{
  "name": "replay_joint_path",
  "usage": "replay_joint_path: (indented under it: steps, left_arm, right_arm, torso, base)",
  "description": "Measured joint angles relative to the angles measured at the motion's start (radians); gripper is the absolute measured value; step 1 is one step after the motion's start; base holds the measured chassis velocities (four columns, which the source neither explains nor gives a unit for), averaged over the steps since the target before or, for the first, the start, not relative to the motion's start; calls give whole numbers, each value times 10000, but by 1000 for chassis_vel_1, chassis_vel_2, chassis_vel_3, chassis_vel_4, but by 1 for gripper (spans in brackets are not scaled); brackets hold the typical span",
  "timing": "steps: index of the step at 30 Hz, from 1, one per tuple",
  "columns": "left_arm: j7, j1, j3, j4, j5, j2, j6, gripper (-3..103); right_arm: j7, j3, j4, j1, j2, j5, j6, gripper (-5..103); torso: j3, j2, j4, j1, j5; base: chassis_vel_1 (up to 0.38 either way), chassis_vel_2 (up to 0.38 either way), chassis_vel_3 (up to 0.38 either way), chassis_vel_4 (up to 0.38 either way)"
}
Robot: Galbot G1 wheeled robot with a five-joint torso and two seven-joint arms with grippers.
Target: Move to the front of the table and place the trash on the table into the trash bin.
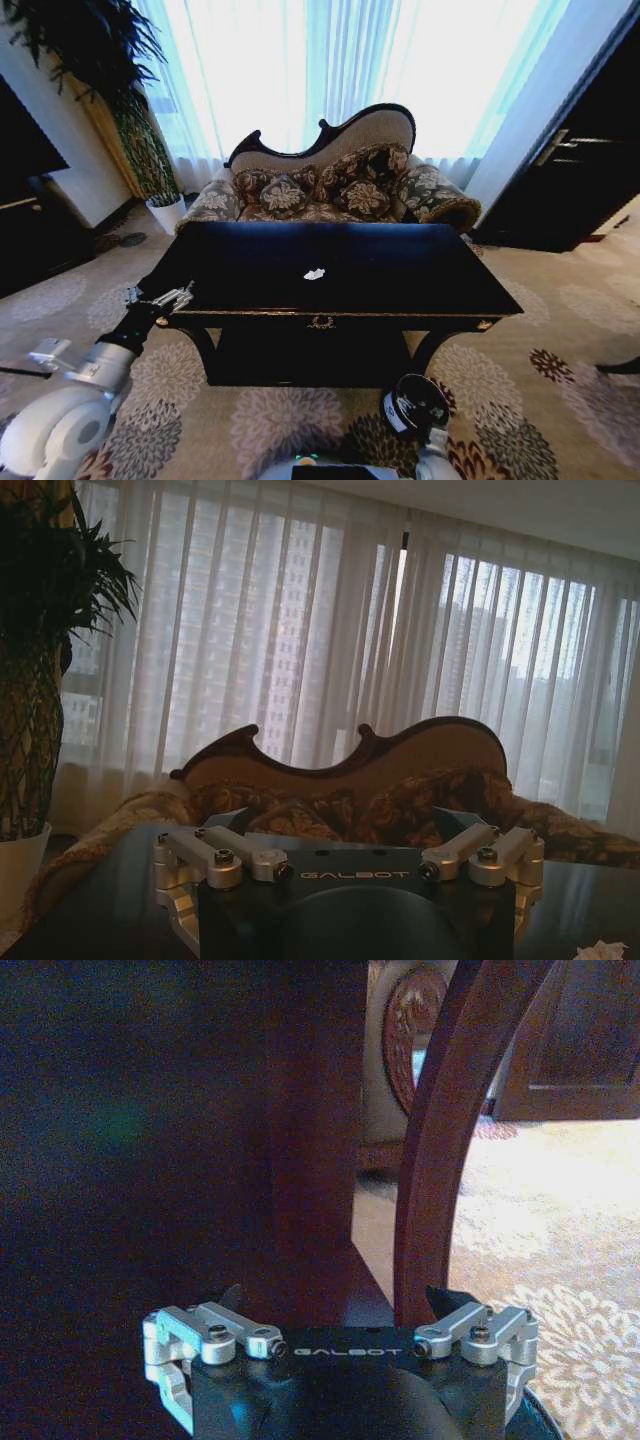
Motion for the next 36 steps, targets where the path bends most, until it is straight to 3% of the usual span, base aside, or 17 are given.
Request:
replay_joint_path:
  steps: [5, 9, 20, 27, 36]
  left_arm:
    - [0, 0, 0, 0, 0, 0, 0, 100]
    - [0, 0, 0, 0, 0, 0, 0, 100]
    - [0, 0, 0, 0, -1, 0, 0, 100]
    - [0, 1, 0, 0, 0, 0, 0, 100]
    - [0, 0, 0, 0, 0, 0, 0, 100]
  right_arm:
    - [-179, 270, 1068, -905, 20, 145, 346, 100]
    - [-264, 786, 2940, -1902, 69, 458, 476, 100]
    - [81, 2297, 7294, -3733, 802, 1048, -287, 100]
    - [304, 3003, 8785, -4221, 1155, 1469, -673, 100]
    - [413, 3292, 9915, -4213, 1030, 1626, -1186, 100]
  torso:
    - [0, 0, -4, 0, -1]
    - [0, 0, -1, 0, 1]
    - [1, 0, -1, 0, -1]
    - [1, 0, -1, 0, 0]
    - [1, 0, -2, 0, 1]
  base:
    - [0, 0, 0, 0]
    - [0, 0, 0, 0]
    - [0, 0, 0, 0]
    - [0, 0, 0, 0]
    - [0, 0, 0, 0]
